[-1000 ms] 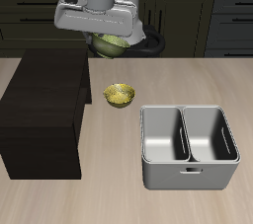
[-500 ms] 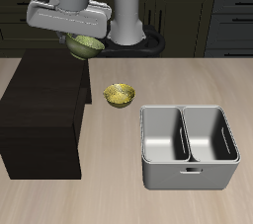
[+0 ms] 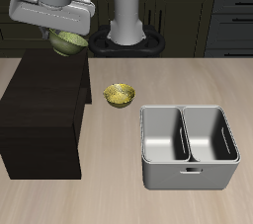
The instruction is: Place the green bowl on top of the shelf
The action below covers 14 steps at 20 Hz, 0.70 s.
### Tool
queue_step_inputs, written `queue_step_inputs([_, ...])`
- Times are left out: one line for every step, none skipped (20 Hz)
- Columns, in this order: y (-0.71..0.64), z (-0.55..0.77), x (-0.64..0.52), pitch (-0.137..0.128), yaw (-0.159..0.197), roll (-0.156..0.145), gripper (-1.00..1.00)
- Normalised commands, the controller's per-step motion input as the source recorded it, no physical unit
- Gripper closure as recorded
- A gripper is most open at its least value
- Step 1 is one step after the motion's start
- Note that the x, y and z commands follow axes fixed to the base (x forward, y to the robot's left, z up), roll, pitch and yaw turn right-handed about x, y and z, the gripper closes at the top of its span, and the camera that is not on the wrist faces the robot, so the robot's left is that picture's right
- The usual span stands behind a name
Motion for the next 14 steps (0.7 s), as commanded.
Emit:
queue_step_inputs([-0.29, 0.06, 0.04, -0.002, -0.004, 0.024, 1.0])
queue_step_inputs([-0.31, 0.08, 0.04, -0.036, -0.009, -0.009, 1.0])
queue_step_inputs([-0.26, 0.1, 0.03, -0.048, -0.012, 0.022, 1.0])
queue_step_inputs([-0.2, 0.06, 0.03, -0.056, 0.061, 0.049, 1.0])
queue_step_inputs([-0.23, 0.03, 0.02, 0.0, 0.025, -0.008, 1.0])
queue_step_inputs([0.04, 0.0, 0.01, 0.0, 0.0, 0.0, 1.0])
queue_step_inputs([0.0, 0.0, 0.0, 0.0, 0.0, 0.0, 1.0])
queue_step_inputs([0.0, 0.0, 0.0, 0.0, 0.0, 0.0, 1.0])
queue_step_inputs([-0.35, 0.02, 0.09, 0.032, -0.059, 0.022, 1.0])
queue_step_inputs([-1.14, 0.12, 0.26, -0.032, -0.144, -0.102, 1.0])
queue_step_inputs([-0.21, 0.02, 0.07, -0.009, 0.024, -0.009, 1.0])
queue_step_inputs([0.02, -0.01, 0.03, 0.0, 0.0, 0.0, 1.0])
queue_step_inputs([-0.15, 0.0, 0.08, -0.004, -0.001, 0.02, 1.0])
queue_step_inputs([-0.24, 0.11, 0.03, -0.055, 0.0, 0.022, 1.0])
